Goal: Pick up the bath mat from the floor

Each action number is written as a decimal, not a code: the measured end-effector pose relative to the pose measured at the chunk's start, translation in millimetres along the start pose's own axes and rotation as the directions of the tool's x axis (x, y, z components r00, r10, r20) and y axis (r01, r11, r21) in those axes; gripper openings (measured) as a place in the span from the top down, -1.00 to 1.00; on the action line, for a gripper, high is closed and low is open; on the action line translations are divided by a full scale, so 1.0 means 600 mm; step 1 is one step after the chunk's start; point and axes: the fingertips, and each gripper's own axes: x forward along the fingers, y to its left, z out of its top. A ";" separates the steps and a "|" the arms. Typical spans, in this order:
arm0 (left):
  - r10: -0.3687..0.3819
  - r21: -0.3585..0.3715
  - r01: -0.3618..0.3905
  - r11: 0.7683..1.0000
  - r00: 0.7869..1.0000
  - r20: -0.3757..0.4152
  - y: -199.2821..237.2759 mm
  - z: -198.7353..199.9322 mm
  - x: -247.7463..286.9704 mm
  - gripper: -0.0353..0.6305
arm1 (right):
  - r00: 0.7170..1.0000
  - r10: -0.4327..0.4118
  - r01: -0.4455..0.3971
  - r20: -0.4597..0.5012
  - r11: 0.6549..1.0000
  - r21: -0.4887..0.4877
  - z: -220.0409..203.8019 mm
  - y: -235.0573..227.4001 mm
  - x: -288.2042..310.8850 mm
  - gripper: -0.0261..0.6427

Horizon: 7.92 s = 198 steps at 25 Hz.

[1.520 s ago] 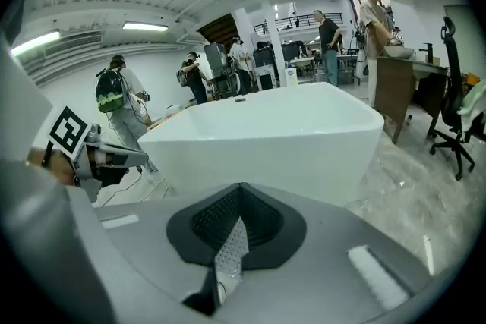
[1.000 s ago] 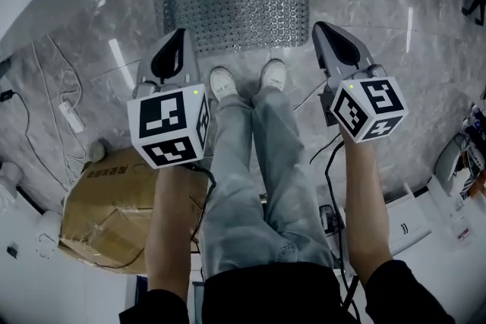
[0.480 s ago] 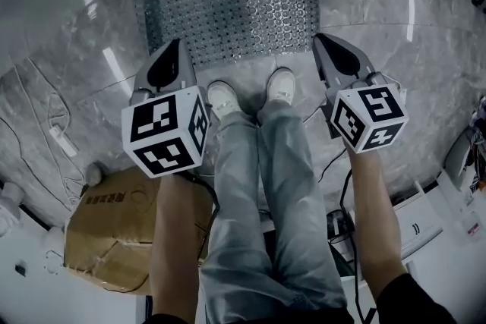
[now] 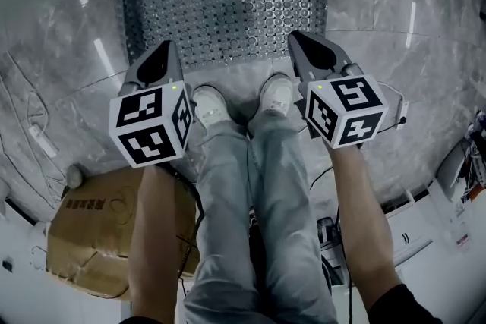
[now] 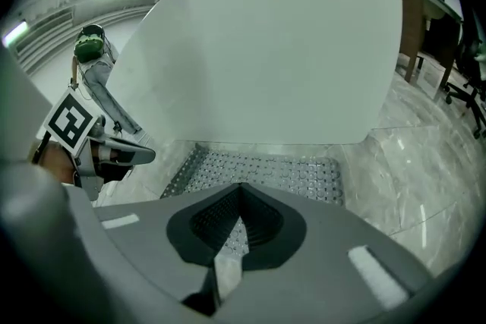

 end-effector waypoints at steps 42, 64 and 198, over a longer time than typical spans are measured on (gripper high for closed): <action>0.108 0.087 -0.081 0.993 0.924 -0.367 0.299 -0.223 0.215 -0.59 | 0.957 -0.050 0.077 -0.284 0.993 0.085 -0.189 -0.335 0.171 0.01; 0.055 -0.030 -0.074 0.997 0.909 -0.413 0.355 -0.265 0.297 -0.60 | 0.935 -0.098 0.124 -0.340 0.991 0.054 -0.247 -0.424 0.261 0.03; -0.241 0.018 0.252 0.968 0.898 0.368 -0.227 0.448 -0.887 0.84 | 0.947 0.236 -0.175 0.219 0.948 -0.267 0.523 0.299 -0.771 0.87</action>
